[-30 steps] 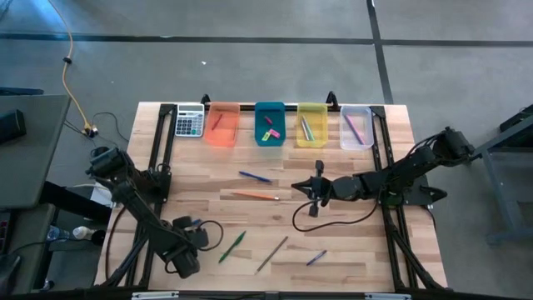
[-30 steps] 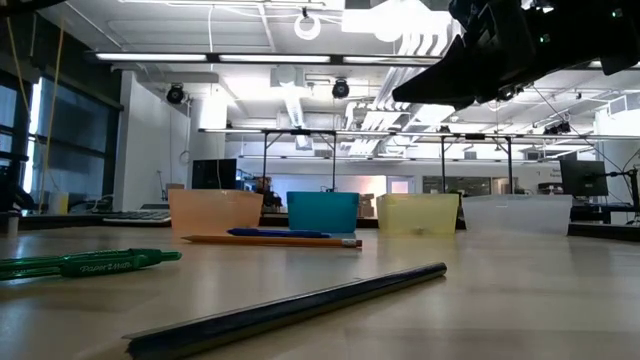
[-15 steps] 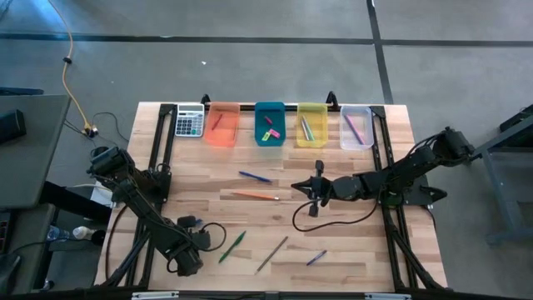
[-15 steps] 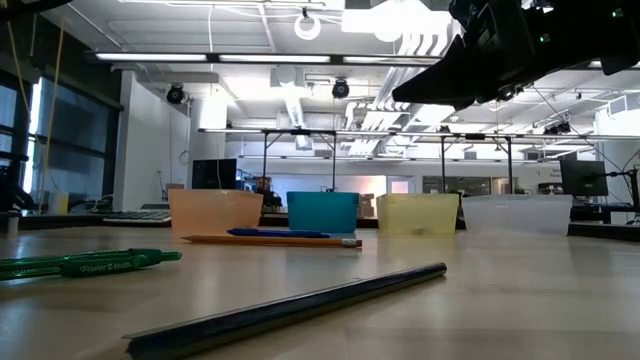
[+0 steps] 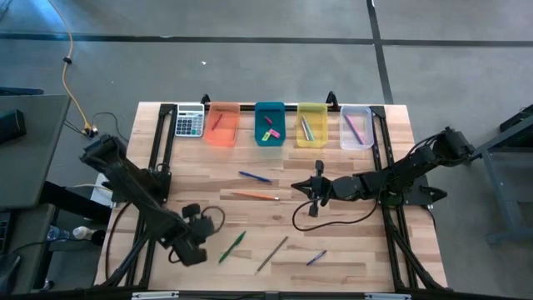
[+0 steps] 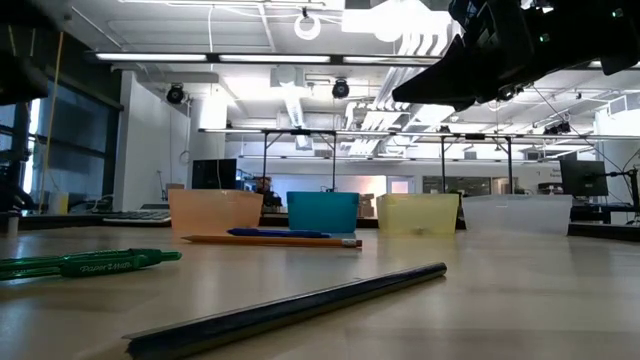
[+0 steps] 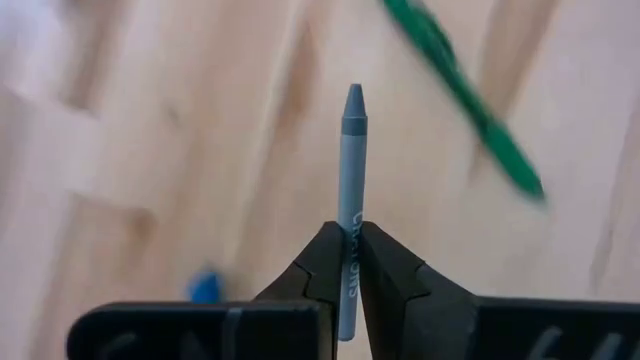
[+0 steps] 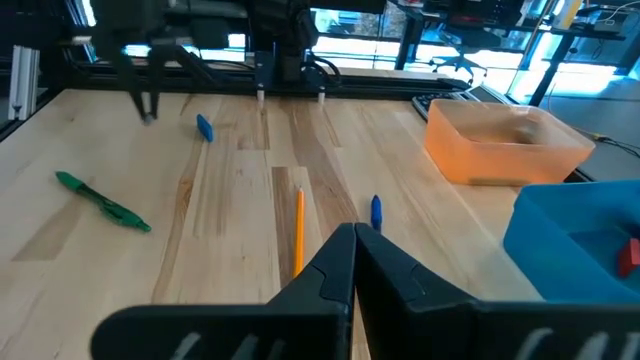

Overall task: Sort crayons/erasers/pens/pencils in bins
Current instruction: Put the grey crayon into the orange bin

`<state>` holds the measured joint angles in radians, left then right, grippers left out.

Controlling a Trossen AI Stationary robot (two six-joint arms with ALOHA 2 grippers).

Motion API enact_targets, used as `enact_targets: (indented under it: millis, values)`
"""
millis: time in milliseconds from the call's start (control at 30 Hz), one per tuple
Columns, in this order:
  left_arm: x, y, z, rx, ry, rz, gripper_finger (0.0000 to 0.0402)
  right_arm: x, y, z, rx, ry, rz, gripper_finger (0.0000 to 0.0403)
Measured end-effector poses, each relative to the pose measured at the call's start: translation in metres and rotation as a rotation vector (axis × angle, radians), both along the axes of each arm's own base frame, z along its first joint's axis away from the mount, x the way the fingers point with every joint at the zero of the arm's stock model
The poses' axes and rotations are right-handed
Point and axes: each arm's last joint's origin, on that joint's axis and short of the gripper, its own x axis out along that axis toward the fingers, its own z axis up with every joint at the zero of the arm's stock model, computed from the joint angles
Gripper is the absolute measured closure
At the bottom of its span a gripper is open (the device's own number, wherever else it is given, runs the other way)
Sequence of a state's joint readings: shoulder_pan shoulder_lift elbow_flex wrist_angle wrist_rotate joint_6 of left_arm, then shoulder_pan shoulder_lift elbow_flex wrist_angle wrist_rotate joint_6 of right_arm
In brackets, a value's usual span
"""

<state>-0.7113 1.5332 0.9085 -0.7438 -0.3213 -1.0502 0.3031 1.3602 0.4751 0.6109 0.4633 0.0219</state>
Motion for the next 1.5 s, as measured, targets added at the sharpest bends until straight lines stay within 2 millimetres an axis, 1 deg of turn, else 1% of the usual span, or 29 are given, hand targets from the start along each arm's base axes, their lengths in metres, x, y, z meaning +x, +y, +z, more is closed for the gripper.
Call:
enact_targets:
  millis: [167, 333, 433, 567, 733, 833, 933, 1033, 1133, 1267, 1400, 1500]
  values:
    - [0.012, 0.031, 0.022, 0.092, -0.116, 0.032, 0.0392, 0.0, 0.0, 0.0, 0.0, 0.0, 0.0, 0.0403]
    - [0.024, 0.071, 0.04, 0.221, -0.189, 0.078, 0.0392, 0.0, 0.0, 0.0, 0.0, 0.0, 0.0, 0.0403]
    - [0.029, 0.097, 0.049, 0.287, -0.208, 0.116, 0.0392, 0.0, 0.0, 0.0, 0.006, -0.001, -0.001, 0.0403]
    - [0.033, 0.133, 0.057, 0.341, -0.189, 0.166, 0.0392, 0.0, 0.0, 0.0, 0.006, -0.001, -0.001, 0.0403]
    - [0.036, 0.183, 0.063, 0.392, -0.124, 0.228, 0.0392, 0.0, 0.0, 0.0, 0.007, -0.001, -0.001, 0.0403]
    - [0.037, 0.215, 0.067, 0.424, -0.118, 0.256, 0.0392, 0.0, 0.0, 0.0, 0.024, -0.004, -0.006, 0.0403]
    - [0.033, 0.25, 0.071, 0.445, -0.122, 0.299, 0.0392, 0.0, 0.0, 0.0, 0.029, -0.005, -0.006, 0.0403]
    - [0.023, 0.283, 0.073, 0.455, -0.123, 0.334, 0.0392, 0.0, 0.0, 0.0, 0.047, -0.008, -0.011, 0.0403]
    - [0.013, 0.315, 0.071, 0.453, -0.127, 0.375, 0.0392, 0.0, 0.0, 0.0, 0.048, -0.008, -0.011, 0.0403]
    - [-0.002, 0.35, 0.062, 0.41, -0.115, 0.413, 0.0392, 0.0, 0.0, 0.001, 0.066, -0.016, -0.015, 0.0403]
    - [-0.012, 0.377, 0.043, 0.355, -0.074, 0.437, 0.0392, 0.0, 0.0, 0.001, 0.068, -0.022, -0.015, 0.0403]
    - [-0.016, 0.392, 0.026, 0.308, -0.04, 0.441, 0.0392, 0.001, 0.0, 0.002, 0.073, -0.036, -0.014, 0.0403]
